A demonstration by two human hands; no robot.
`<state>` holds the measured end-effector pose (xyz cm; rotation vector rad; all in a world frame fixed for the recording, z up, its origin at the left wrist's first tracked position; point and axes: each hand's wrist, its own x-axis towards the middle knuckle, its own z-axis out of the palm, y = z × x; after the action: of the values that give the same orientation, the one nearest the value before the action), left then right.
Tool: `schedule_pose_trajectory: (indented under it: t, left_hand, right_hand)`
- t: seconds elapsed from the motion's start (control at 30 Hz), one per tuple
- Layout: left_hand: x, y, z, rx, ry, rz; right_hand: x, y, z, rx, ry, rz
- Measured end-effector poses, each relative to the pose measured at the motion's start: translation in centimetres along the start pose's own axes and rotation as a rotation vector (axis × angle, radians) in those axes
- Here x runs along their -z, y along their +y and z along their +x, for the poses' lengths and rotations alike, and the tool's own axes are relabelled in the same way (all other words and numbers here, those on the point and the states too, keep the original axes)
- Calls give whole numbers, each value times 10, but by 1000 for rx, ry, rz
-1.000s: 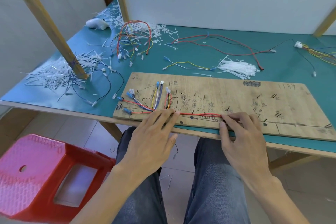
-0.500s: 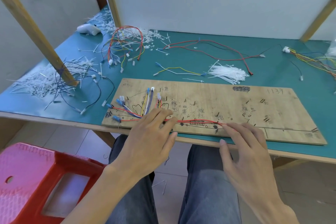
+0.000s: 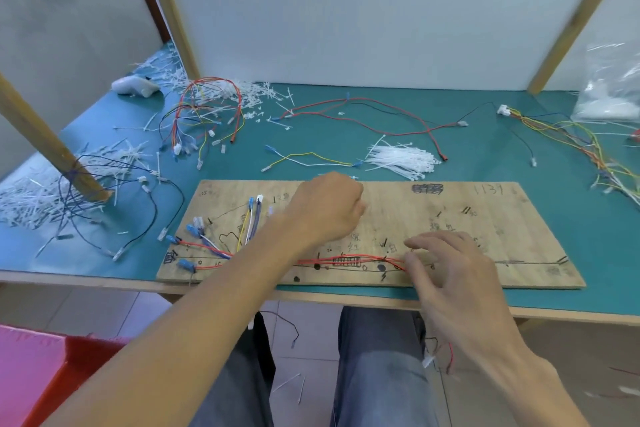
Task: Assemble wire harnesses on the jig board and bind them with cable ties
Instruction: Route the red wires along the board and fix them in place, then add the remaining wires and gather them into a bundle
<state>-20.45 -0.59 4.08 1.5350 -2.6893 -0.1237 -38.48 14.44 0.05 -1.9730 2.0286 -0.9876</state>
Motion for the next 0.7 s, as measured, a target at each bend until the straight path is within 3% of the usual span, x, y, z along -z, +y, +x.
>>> schedule_pose_trajectory:
  t: [0.3, 0.53, 0.7]
  left_hand:
    - [-13, 0, 58, 72, -395, -104]
    - [-7, 1, 63, 113, -471, -186]
    - [-10, 11, 67, 131, -472, -76]
  right_hand:
    - [8, 27, 48, -113, -48, 137]
    - [10, 53, 74, -268, -178, 309]
    - [26, 76, 102, -318, -118, 315]
